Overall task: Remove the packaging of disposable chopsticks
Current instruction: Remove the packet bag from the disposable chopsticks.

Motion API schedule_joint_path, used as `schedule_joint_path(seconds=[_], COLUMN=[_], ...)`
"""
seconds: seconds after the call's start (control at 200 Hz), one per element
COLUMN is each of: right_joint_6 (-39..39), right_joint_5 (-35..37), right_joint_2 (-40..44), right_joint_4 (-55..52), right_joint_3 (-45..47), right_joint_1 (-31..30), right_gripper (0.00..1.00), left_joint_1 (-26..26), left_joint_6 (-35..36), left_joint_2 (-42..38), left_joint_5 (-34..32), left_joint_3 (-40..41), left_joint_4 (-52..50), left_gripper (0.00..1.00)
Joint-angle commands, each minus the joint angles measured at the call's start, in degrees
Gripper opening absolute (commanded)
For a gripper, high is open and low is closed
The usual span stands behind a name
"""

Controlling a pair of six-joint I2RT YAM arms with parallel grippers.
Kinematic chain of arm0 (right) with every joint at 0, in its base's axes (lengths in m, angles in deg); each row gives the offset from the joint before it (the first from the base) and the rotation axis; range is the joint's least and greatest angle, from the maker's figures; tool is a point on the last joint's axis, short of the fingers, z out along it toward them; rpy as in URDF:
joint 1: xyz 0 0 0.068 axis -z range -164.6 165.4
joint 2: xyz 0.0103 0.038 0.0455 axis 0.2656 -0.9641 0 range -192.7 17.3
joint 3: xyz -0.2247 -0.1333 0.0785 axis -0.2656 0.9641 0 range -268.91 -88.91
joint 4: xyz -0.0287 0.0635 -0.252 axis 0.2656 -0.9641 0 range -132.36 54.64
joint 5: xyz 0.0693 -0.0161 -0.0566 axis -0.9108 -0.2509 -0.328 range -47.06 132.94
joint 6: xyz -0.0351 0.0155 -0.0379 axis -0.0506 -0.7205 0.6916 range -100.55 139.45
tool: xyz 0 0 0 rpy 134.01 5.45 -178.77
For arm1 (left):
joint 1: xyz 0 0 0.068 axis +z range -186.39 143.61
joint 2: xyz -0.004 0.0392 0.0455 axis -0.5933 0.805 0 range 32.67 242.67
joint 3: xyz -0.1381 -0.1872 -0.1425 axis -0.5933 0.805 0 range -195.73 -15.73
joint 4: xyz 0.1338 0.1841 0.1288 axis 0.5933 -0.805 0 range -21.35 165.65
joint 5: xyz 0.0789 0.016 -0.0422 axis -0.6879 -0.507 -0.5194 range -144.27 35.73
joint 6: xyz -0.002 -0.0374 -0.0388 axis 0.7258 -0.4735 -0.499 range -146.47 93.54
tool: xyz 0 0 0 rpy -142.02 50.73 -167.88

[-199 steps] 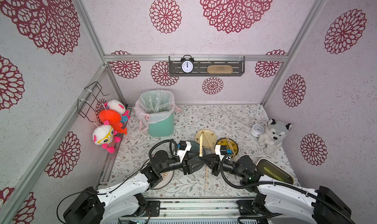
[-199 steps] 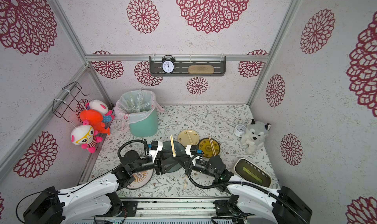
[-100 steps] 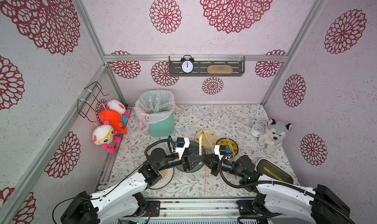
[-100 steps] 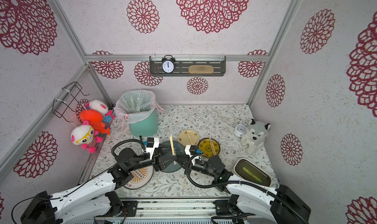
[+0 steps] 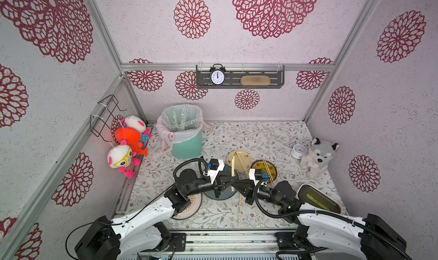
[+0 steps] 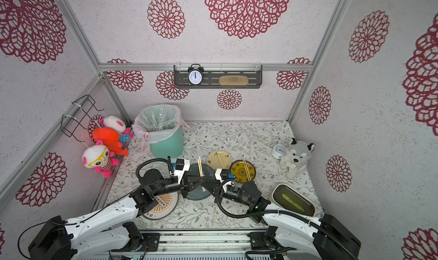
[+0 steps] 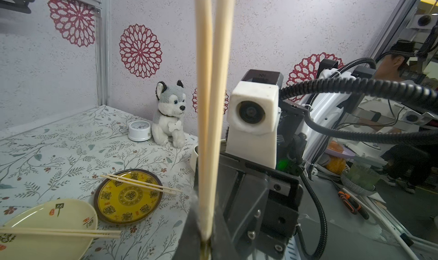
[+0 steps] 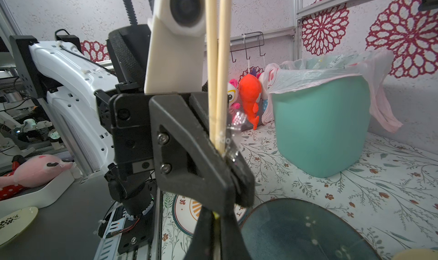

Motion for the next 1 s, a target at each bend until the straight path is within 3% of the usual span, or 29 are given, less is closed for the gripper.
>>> schedule_joint_path(seconds=[0.0, 0.1, 0.24, 0.44, 0.545, 0.851, 0.951, 0.966, 0.996], right_joint_6=[0.3, 1.6, 4.8, 6.6, 4.1, 1.9, 2.9, 3.0, 3.1], right_joint_5=[0.2, 3.7, 6.5, 2.0, -5.9, -12.5, -10.0, -9.3, -8.3], right_joint_2=[0.3, 4.6, 11.5, 11.8, 8.3, 3.9, 4.9, 5.0, 5.2], right_joint_4=[-0.4, -5.7, -13.4, -16.0, -13.9, -8.8, -13.2, -13.8, -14.8], right_joint_3=[-1.4, -1.4, -3.4, -8.1, -10.5, -11.4, -12.4, -12.5, -12.7], right_joint_1=[-0.3, -0.3, -0.2, 2.8, 5.6, 5.6, 5.7, 5.7, 5.8], right_gripper=[0.26, 0.45, 0.55, 0.47, 0.45, 0.43, 0.56, 0.67, 0.72], left_joint_1=[1.0, 1.7, 3.0, 3.8, 3.8, 5.3, 7.9, 8.3, 8.8], left_joint_6=[-0.2, 1.6, 2.6, 5.3, 6.2, 6.1, 4.6, 4.6, 4.7], left_joint_2=[-1.2, -2.4, -0.3, -0.9, -0.7, 0.5, -0.3, -0.4, -0.4], left_joint_5=[-3.6, -6.9, 7.5, 15.6, 17.4, 18.9, 19.0, 19.1, 19.1], left_joint_3=[0.7, 0.1, -0.4, 1.2, 0.7, -0.1, 1.1, 1.0, 0.8], left_joint_4=[0.5, -5.0, -5.0, -4.6, -5.6, -6.1, -3.7, -3.9, -4.6], left_gripper=[0.0, 0.0, 0.0, 0.0, 0.0, 0.0, 0.0, 0.0, 0.0])
